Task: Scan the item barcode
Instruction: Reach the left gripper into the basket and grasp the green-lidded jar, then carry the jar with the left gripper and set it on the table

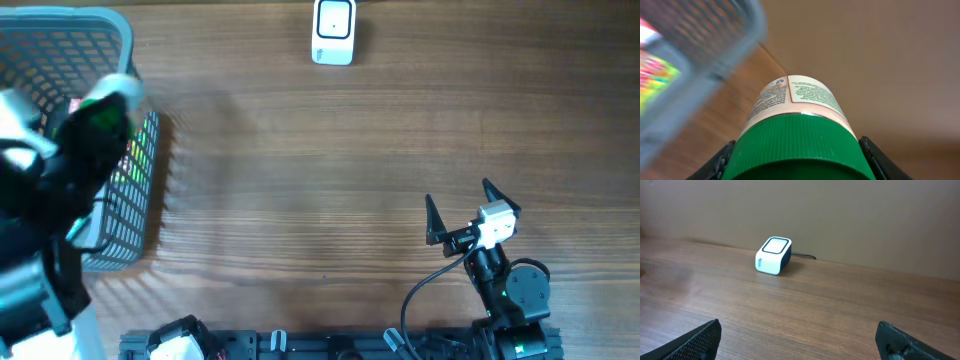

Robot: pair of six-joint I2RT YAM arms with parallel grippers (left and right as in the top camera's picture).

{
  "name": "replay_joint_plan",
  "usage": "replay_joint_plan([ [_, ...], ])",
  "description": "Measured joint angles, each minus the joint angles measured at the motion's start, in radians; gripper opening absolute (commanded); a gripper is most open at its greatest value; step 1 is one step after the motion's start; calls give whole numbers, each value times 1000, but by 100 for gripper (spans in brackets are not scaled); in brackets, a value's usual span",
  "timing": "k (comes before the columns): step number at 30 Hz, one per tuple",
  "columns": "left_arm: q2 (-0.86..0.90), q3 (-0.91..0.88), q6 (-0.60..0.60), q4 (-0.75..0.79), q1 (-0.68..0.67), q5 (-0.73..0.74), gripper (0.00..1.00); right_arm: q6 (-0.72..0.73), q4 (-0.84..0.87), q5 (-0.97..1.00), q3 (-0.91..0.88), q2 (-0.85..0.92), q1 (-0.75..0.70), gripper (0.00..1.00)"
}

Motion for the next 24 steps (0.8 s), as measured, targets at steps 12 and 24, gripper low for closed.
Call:
replay_joint_plan([
  [12,512,5,-35,39,-749,-223,40,0,0,0,0,0,0,100],
  [24,832,5,-31,-14,-847,-470,46,0,0,0,0,0,0,100],
])
